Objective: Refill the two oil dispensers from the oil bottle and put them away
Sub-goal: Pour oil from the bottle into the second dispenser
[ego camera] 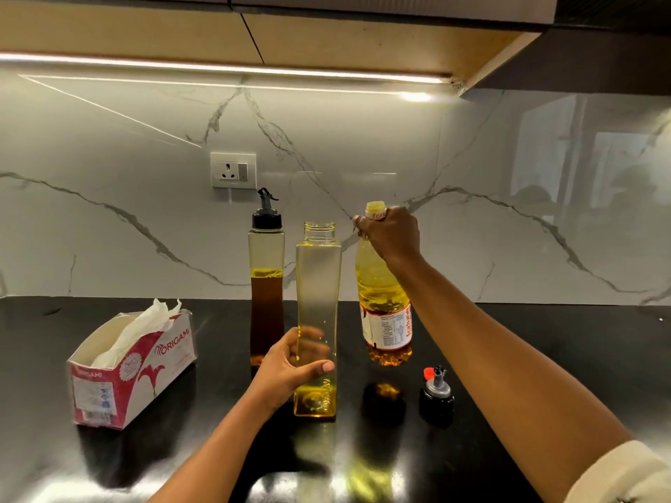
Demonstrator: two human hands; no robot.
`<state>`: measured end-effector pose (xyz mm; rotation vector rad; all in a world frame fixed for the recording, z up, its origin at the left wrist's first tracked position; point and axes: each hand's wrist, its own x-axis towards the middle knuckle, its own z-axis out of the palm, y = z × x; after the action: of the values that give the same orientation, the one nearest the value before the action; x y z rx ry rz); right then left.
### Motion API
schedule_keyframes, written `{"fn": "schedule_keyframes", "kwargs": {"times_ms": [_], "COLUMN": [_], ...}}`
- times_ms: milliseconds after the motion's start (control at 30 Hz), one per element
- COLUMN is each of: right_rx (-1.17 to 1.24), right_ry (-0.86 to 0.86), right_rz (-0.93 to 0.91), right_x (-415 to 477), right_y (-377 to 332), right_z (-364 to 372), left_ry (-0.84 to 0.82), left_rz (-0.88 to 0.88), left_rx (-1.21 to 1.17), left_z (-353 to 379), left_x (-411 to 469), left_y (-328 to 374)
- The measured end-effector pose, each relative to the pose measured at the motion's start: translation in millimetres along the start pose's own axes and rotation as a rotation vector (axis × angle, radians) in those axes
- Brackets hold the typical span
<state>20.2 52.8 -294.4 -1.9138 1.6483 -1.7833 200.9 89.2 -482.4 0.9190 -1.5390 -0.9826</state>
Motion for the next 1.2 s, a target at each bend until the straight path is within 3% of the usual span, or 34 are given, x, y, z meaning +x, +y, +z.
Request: {"fn": "schedule_keyframes", "kwargs": {"times_ms": [333,600,1200], "right_rx": [-0.415,-0.581,-0.727], "right_ry": [0.004,-0.037,-0.075], "right_rz": [-0.43,-0.663,-0.855], "right_x": [10,15,15], "right_y": [-23,-18,-29], "right_z": [-3,-9,-8], "left_ry": [0.003,0.0,-0.006], "left_rz": [0.005,0.003,-0.007], "left_rx": [0.021,0.03,0.025], "left_z": [-2,-1,-2], "left_x": [-1,0,-2], "left_y": [-1,0,2]}}
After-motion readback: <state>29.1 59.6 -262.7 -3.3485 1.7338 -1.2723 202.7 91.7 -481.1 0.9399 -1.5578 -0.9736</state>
